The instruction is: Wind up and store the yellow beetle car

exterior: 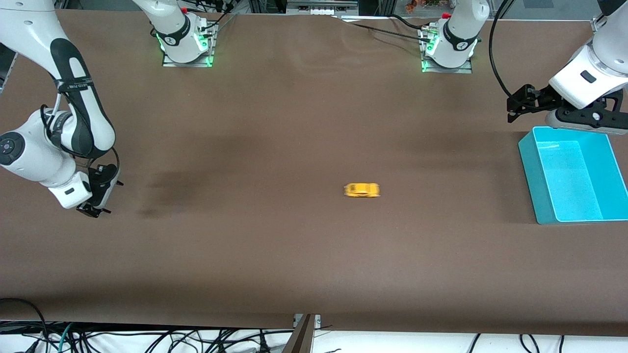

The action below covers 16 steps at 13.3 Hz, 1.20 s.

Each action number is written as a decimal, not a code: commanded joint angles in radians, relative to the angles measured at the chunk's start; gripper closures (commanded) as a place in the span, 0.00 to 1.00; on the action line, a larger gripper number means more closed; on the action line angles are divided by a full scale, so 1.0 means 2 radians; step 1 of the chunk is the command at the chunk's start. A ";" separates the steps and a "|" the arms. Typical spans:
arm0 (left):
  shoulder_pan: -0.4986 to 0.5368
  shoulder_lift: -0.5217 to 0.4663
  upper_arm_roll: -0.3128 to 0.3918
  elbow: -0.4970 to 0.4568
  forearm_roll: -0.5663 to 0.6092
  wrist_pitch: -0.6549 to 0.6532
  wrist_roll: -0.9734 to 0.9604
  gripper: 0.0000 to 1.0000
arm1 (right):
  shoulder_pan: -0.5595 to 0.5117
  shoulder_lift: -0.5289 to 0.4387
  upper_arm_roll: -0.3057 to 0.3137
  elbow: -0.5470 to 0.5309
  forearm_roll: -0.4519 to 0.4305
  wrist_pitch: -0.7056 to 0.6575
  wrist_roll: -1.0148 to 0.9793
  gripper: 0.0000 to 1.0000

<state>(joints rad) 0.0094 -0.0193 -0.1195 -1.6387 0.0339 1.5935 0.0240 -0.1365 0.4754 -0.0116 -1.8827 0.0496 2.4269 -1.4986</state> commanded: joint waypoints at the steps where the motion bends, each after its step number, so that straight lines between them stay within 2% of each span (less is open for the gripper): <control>1: -0.001 0.002 0.000 -0.005 -0.001 0.002 0.004 0.00 | 0.002 -0.005 0.009 0.029 0.005 -0.046 0.102 0.00; 4: -0.001 0.006 0.000 -0.027 -0.004 0.002 0.004 0.00 | 0.007 -0.015 0.025 0.042 0.006 -0.084 0.246 0.00; 7: -0.001 0.013 0.001 -0.037 -0.002 0.004 0.005 0.00 | 0.031 -0.015 0.027 0.097 0.004 -0.182 0.410 0.00; 9: 0.002 0.015 0.001 -0.052 -0.001 0.004 0.019 0.00 | 0.054 -0.015 0.026 0.121 -0.002 -0.221 0.531 0.00; 13: 0.029 0.016 0.002 -0.115 0.000 0.071 0.154 0.00 | 0.077 -0.051 0.027 0.128 -0.003 -0.268 0.671 0.00; 16: 0.057 0.019 0.002 -0.176 0.002 0.172 0.295 0.00 | 0.084 -0.074 0.027 0.157 -0.001 -0.330 0.703 0.00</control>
<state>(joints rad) 0.0806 0.0306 -0.1083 -1.9104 0.0345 1.8326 0.4378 0.0279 0.3669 0.0416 -1.6046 0.0501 1.8508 -0.1286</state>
